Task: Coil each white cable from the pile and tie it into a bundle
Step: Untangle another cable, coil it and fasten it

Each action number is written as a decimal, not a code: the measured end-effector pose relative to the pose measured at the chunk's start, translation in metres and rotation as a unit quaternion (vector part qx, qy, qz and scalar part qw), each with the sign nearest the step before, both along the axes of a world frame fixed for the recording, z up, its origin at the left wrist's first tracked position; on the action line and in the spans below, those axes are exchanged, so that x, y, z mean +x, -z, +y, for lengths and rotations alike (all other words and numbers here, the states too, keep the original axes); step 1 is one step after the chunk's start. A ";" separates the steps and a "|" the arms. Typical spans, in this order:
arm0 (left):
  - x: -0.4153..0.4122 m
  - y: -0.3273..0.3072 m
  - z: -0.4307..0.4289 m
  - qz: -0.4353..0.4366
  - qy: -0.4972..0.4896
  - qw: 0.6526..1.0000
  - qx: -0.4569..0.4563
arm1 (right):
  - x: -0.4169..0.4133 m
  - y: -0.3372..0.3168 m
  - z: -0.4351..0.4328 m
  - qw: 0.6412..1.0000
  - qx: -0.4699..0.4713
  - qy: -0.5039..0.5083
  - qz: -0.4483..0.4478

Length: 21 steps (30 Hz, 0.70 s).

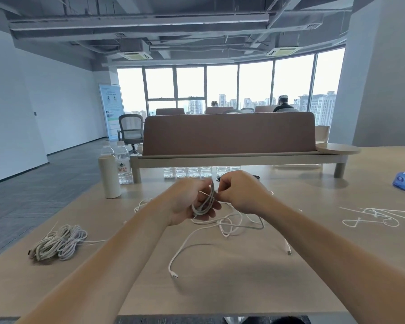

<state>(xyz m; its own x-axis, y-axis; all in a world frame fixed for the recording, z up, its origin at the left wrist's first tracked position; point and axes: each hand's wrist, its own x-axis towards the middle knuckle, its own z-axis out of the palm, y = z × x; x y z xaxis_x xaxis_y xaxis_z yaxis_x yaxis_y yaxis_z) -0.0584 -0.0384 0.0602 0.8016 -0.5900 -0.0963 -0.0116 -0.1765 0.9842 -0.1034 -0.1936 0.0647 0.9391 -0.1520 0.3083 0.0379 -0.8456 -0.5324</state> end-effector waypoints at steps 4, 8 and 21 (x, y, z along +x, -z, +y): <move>0.001 0.000 -0.001 -0.005 0.006 1.000 -0.004 | -0.002 -0.001 0.000 0.999 -0.031 0.007 0.001; -0.001 0.003 -0.008 -0.016 -0.008 1.000 0.002 | -0.001 0.000 0.000 1.000 -0.021 0.018 0.000; 0.024 -0.016 0.019 0.021 -0.070 0.993 -0.093 | -0.020 0.021 -0.042 0.916 0.371 -0.128 0.086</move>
<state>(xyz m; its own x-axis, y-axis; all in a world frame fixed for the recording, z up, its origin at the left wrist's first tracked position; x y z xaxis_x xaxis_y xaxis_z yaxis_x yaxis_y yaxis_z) -0.0346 -0.0189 0.0760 0.8742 -0.4845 -0.0313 0.0424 0.0120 0.9990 -0.1237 -0.2356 0.0434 0.9982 -0.0282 0.0529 0.0453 -0.2235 -0.9736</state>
